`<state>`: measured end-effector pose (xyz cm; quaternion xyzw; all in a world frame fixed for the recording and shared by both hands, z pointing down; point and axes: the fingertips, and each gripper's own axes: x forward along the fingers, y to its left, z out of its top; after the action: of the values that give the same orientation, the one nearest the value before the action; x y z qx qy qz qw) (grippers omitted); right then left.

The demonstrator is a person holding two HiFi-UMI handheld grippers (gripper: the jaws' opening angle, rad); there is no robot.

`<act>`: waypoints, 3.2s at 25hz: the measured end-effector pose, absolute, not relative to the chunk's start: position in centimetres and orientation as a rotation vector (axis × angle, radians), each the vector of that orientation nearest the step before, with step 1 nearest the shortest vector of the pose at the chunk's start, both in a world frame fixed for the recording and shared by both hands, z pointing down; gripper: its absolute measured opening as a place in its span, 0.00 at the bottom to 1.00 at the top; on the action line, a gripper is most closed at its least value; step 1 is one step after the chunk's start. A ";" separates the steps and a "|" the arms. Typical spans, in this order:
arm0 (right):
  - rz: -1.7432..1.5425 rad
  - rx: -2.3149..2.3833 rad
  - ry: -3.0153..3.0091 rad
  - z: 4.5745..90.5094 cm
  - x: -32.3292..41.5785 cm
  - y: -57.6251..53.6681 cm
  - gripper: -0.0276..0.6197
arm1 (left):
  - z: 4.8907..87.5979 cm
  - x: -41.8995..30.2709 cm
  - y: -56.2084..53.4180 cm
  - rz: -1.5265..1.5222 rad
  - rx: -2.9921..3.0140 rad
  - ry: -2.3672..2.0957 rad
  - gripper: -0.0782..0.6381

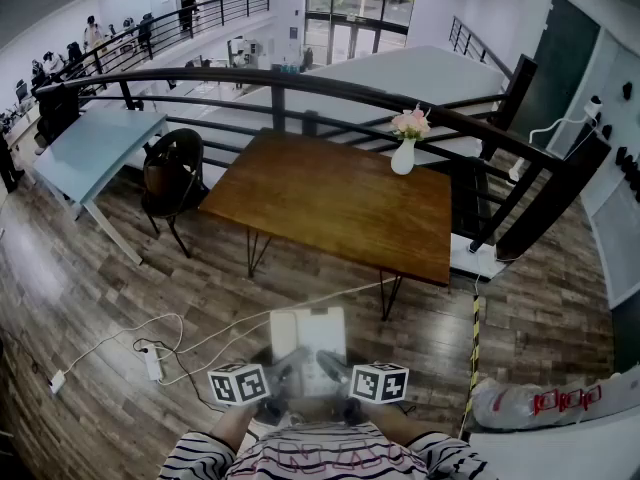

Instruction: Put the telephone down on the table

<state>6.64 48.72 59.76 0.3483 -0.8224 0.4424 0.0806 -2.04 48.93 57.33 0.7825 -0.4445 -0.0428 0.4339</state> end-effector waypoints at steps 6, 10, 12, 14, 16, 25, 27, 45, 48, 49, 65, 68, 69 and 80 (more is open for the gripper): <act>1.305 1.088 -2.476 59.2 5.0 49.8 0.50 | 56.9 -3.9 50.1 -0.122 1.962 -1.101 0.66; 1.314 1.117 -2.463 59.3 4.7 49.1 0.50 | 57.0 -4.0 49.3 -0.125 1.962 -1.080 0.66; 1.304 1.117 -2.461 59.2 4.7 48.0 0.50 | 57.0 -4.1 48.3 -0.133 1.955 -1.077 0.66; 1.291 1.112 -2.465 59.0 4.7 46.4 0.50 | 57.0 -4.1 46.7 -0.140 1.953 -1.078 0.66; 1.285 1.109 -2.472 59.0 4.7 44.6 0.50 | 57.1 -4.2 44.9 -0.138 1.957 -1.089 0.66; 1.282 1.075 -2.487 58.9 4.8 35.2 0.50 | 56.7 -3.9 35.8 -0.146 1.949 -1.112 0.66; 1.279 1.061 -2.490 58.7 5.0 33.0 0.50 | 56.5 -3.7 33.7 -0.152 1.948 -1.120 0.66; 1.298 1.077 -2.455 59.5 4.0 17.8 0.50 | 57.7 -5.0 18.2 -0.132 1.928 -1.105 0.66; 1.295 1.122 -2.446 59.3 2.8 14.8 0.50 | 57.4 -6.0 14.9 -0.129 1.943 -1.066 0.66; 1.298 1.139 -2.445 59.1 2.5 13.9 0.50 | 57.3 -6.3 13.9 -0.125 1.951 -1.051 0.66; 1.345 1.385 -2.415 58.1 -6.2 1.6 0.50 | 56.0 -14.8 0.1 -0.018 2.042 -0.893 0.66; 1.353 1.423 -2.411 58.2 -7.5 -0.2 0.50 | 56.1 -16.0 -1.9 0.001 2.051 -0.864 0.66; 1.356 1.435 -2.407 58.2 -7.9 -0.6 0.50 | 56.1 -16.4 -2.4 0.009 2.055 -0.855 0.66; 1.385 1.524 -2.360 58.8 -6.5 -8.3 0.50 | 56.7 -14.8 -10.6 0.041 2.054 -0.798 0.66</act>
<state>-6.46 -8.28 58.82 0.4865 -0.7535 0.4422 0.0045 -14.81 -10.58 56.72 0.8315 -0.3230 0.0165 0.4517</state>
